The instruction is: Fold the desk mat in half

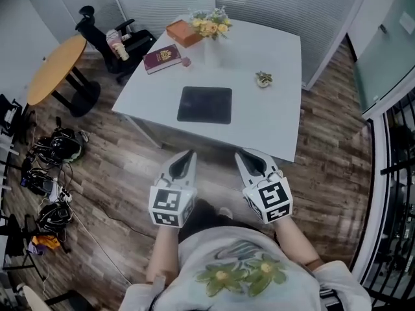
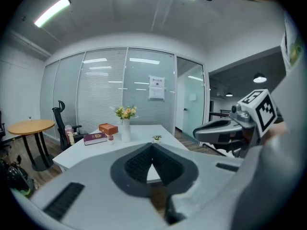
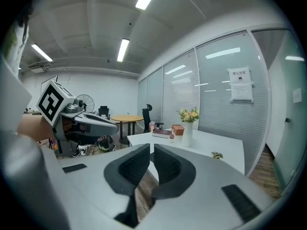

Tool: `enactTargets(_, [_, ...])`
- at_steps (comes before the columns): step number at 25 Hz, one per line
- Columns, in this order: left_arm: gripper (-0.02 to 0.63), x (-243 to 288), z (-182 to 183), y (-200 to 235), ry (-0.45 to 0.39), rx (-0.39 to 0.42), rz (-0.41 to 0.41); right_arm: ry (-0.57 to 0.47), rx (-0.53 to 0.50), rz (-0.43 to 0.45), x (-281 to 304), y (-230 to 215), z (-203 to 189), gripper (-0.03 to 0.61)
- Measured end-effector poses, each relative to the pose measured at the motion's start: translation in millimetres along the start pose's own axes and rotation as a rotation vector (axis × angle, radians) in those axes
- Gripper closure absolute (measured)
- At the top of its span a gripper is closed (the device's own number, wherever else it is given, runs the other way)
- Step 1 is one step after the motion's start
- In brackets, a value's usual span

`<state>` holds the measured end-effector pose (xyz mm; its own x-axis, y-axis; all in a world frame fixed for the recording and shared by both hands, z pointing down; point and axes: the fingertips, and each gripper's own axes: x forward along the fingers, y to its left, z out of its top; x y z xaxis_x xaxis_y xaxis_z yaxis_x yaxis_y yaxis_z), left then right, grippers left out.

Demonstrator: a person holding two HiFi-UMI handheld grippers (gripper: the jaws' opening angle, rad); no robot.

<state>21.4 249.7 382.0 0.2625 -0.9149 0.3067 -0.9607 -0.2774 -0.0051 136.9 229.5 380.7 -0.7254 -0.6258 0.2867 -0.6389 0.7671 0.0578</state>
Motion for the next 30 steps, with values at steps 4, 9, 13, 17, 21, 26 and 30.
enactTargets(4, [0.609, 11, -4, 9, 0.014, 0.044, 0.003, 0.010, -0.008, 0.021, 12, -4, -1, 0.540])
enactTargets(9, [0.587, 28, 3, 30, 0.008, 0.051, -0.016, 0.032, -0.018, 0.042, 33, -12, -1, 0.457])
enactTargets(13, [0.464, 47, 8, 47, 0.032, 0.084, -0.068, 0.041, -0.026, 0.030, 52, -24, 4, 0.453])
enactTargets(17, [0.408, 71, 10, 67, 0.064, 0.141, -0.110, 0.061, -0.046, 0.037, 77, -37, 11, 0.443])
enactTargets(21, [0.408, 92, 6, 89, 0.105, 0.179, -0.131, 0.099, -0.059, 0.036, 103, -49, 9, 0.436])
enactTargets(26, [0.408, 116, -17, 110, 0.194, 0.230, -0.156, 0.146, -0.070, 0.027, 130, -61, 2, 0.433])
enactTargets(30, [0.408, 135, -32, 119, 0.251, 0.253, -0.200, 0.199, -0.071, 0.031, 149, -69, -9, 0.433])
